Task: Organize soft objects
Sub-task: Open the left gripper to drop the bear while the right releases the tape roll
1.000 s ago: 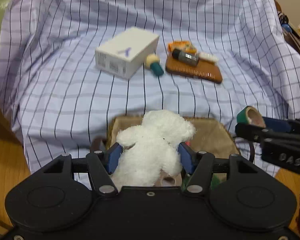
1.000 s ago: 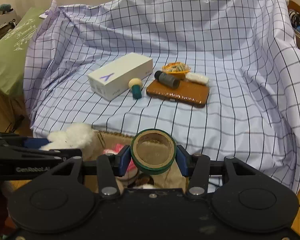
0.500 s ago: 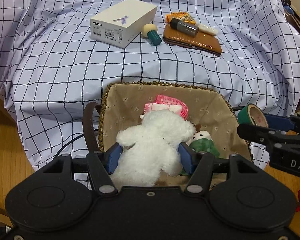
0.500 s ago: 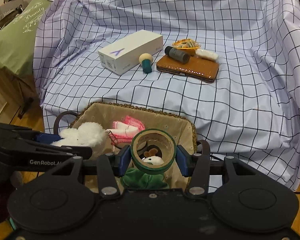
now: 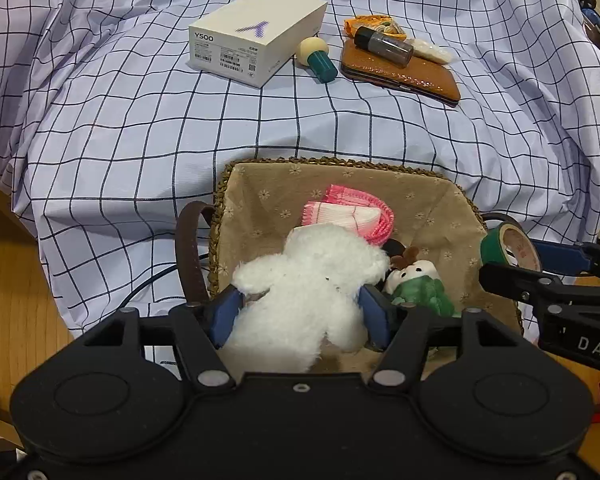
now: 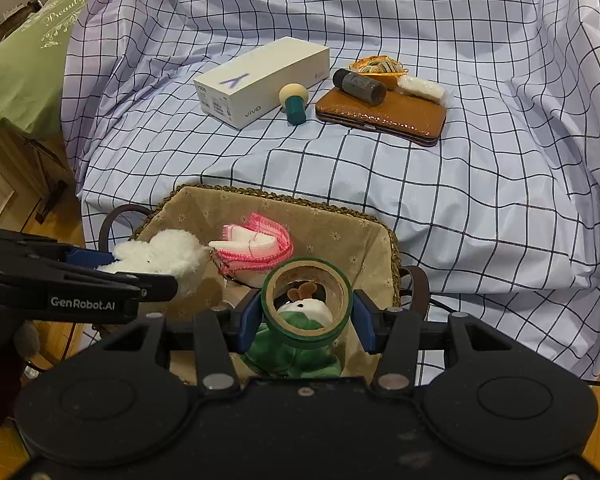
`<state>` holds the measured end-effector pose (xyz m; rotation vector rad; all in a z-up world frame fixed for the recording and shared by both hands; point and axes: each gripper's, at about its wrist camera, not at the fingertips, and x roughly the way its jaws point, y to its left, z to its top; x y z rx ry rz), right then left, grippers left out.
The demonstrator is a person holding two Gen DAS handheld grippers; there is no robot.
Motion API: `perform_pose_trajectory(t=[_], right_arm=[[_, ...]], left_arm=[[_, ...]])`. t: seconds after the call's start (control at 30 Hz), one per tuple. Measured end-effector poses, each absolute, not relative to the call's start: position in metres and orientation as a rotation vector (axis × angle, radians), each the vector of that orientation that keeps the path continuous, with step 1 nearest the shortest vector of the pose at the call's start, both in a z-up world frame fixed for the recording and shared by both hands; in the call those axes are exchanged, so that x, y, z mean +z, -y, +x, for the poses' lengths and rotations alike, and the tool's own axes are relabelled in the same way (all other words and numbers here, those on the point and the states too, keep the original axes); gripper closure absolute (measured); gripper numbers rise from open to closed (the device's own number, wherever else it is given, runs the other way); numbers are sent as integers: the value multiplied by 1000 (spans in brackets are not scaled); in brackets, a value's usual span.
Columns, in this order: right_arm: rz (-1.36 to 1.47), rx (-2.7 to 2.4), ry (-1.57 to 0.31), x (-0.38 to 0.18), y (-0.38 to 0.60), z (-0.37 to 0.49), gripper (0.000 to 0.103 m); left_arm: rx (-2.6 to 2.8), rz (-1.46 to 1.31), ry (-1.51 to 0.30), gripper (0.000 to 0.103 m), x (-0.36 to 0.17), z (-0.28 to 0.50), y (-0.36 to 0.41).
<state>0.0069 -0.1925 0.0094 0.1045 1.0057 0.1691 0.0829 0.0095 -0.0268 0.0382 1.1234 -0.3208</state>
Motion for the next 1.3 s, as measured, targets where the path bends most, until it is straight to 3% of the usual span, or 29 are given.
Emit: perform_pose_trajectory(t=[1.3], right_arm=[[100,191,-1025,5,190,12,52]], left_arm=[[-338,33,-1123,39,-27,86,-6]])
